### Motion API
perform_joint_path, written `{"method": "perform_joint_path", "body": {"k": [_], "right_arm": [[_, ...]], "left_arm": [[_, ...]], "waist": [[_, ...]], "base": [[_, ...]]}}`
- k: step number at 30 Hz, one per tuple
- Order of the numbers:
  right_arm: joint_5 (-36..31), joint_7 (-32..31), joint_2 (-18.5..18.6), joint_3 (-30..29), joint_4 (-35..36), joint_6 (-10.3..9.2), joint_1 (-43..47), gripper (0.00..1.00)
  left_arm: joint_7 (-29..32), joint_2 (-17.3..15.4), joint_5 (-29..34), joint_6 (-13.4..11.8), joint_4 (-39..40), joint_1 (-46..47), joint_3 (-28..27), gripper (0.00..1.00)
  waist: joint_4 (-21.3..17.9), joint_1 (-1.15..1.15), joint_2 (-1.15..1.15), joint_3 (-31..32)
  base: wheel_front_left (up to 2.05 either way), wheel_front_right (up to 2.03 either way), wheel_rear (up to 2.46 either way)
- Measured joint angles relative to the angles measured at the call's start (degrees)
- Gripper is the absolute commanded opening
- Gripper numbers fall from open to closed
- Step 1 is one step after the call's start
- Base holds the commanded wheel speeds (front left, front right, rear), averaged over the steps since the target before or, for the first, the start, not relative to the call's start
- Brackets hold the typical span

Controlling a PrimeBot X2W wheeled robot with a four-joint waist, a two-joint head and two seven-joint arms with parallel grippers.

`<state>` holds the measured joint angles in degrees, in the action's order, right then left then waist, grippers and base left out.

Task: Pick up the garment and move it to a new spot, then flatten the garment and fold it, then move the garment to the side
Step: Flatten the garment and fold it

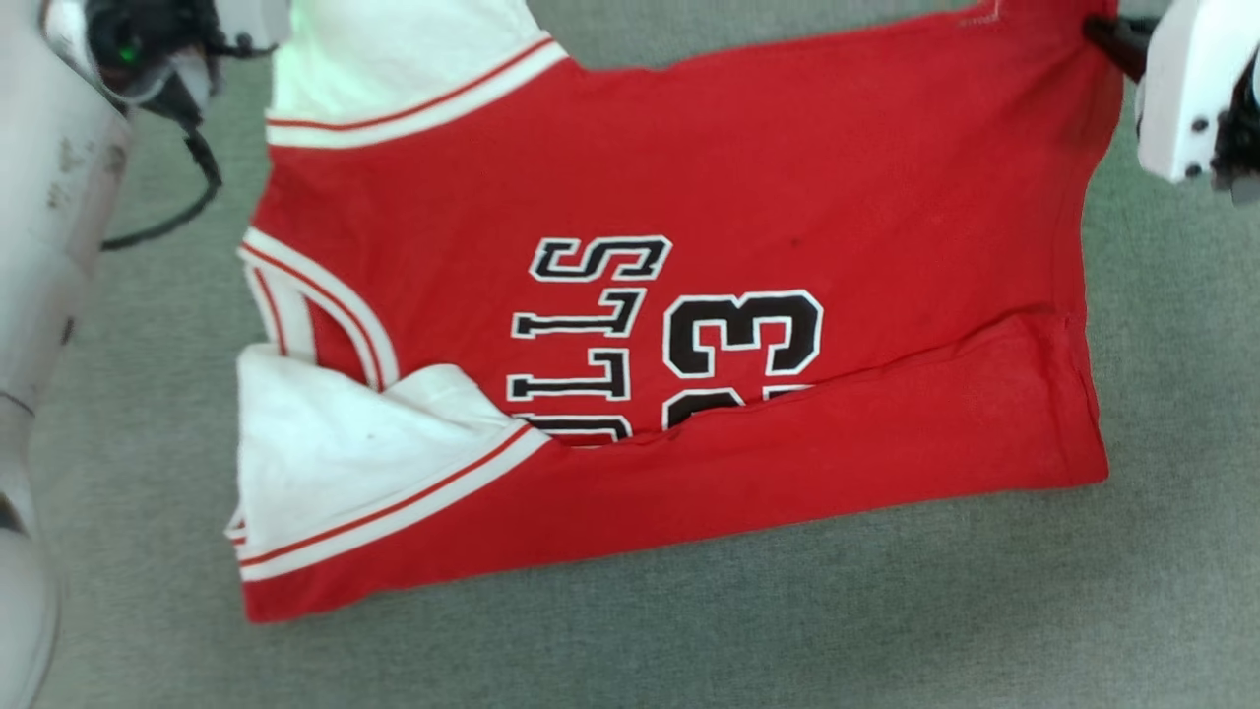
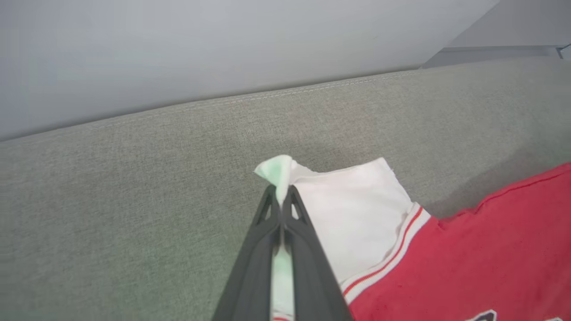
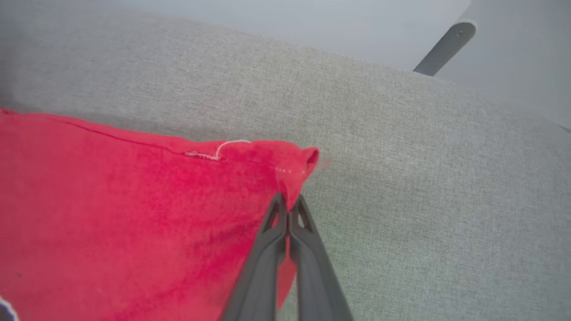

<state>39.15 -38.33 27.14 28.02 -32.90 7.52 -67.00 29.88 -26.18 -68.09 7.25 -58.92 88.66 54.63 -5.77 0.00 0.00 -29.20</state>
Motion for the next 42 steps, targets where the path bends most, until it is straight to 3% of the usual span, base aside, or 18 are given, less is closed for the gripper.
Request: {"method": "perform_joint_path", "body": {"k": [6, 13, 17, 27, 30, 35, 37, 38, 39, 40, 41, 42], "right_arm": [[2.3, 1.8, 4.5, 1.8, 3.5, 0.00, 5.1, 0.00], [4.8, 3.4, 8.7, 1.7, 8.4, 0.00, 13.2, 0.00], [6.1, 4.1, 10.8, 0.3, 11.6, 0.00, 18.6, 0.00], [7.2, 3.0, 12.2, -6.7, 18.1, 0.00, 34.2, 0.00], [6.7, 2.4, 11.4, -9.3, 19.5, 0.00, 38.2, 0.00], [5.1, 1.4, 8.5, -12.2, 21.3, 0.00, 42.4, 0.00], [4.1, 0.9, 7.6, -13.0, 21.9, 0.00, 43.1, 0.17], [3.6, 0.6, 7.2, -13.2, 22.1, 0.00, 43.2, 0.40], [3.2, 0.4, 6.9, -13.5, 22.4, 0.00, 43.3, 0.47], [3.1, 0.2, 6.6, -13.9, 22.6, 0.00, 43.3, 1.00], [2.9, 0.2, 6.4, -14.3, 22.9, 0.00, 43.3, 1.00], [2.5, -0.1, 6.3, -14.6, 23.1, 0.00, 43.4, 1.00]], "left_arm": [[-0.4, -1.6, -1.8, 0.1, 6.6, -4.4, 0.4, 0.00], [0.2, -6.5, -3.0, -0.8, 16.5, -11.7, 1.3, 0.00], [0.9, -10.6, -4.0, -5.1, 25.9, -17.7, 1.5, 0.00], [0.8, -21.9, -8.9, -19.5, 53.0, -36.0, 1.9, 0.00], [0.0, -23.0, -10.3, -21.5, 56.9, -39.6, 2.2, 0.00], [-0.5, -22.6, -11.2, -21.9, 57.7, -42.1, 2.8, 0.00], [-0.5, -22.4, -11.5, -21.8, 56.8, -42.1, 2.8, 0.00], [-0.6, -22.1, -11.6, -21.5, 56.4, -42.1, 2.7, 0.00], [-0.7, -21.8, -11.6, -21.3, 56.0, -42.1, 2.7, 0.00], [-0.6, -21.7, -11.6, -21.1, 55.8, -42.1, 2.8, 0.11], [-0.3, -21.8, -11.6, -20.7, 55.6, -42.1, 2.9, 0.33], [-0.1, -21.8, -11.6, -20.5, 55.5, -42.0, 3.0, 0.45]], "waist": [[2.1, 0.00, 0.00, 4.1], [4.5, 0.00, 0.00, 9.0], [5.9, 0.00, 0.00, 11.5], [8.3, 0.00, 0.00, 14.7], [8.5, 0.00, 0.00, 14.7], [8.4, 0.00, 0.00, 14.6], [8.2, 0.00, 0.00, 14.6], [8.1, 0.00, 0.00, 14.7], [8.1, 0.00, 0.00, 14.9], [8.0, 0.00, 0.00, 15.1], [8.0, 0.00, 0.00, 15.3], [7.9, 0.00, 0.00, 15.6]], "base": [[0.00, 0.00, 0.00], [0.00, 0.00, 0.00], [0.00, 0.00, 0.00], [0.00, 0.00, 0.00], [0.00, 0.00, 0.00], [0.00, 0.00, 0.00], [0.00, 0.00, 0.00], [0.00, 0.00, 0.00], [0.00, 0.00, 0.00], [0.00, 0.00, 0.00], [0.00, 0.00, 0.00], [0.00, 0.00, 0.00]]}}
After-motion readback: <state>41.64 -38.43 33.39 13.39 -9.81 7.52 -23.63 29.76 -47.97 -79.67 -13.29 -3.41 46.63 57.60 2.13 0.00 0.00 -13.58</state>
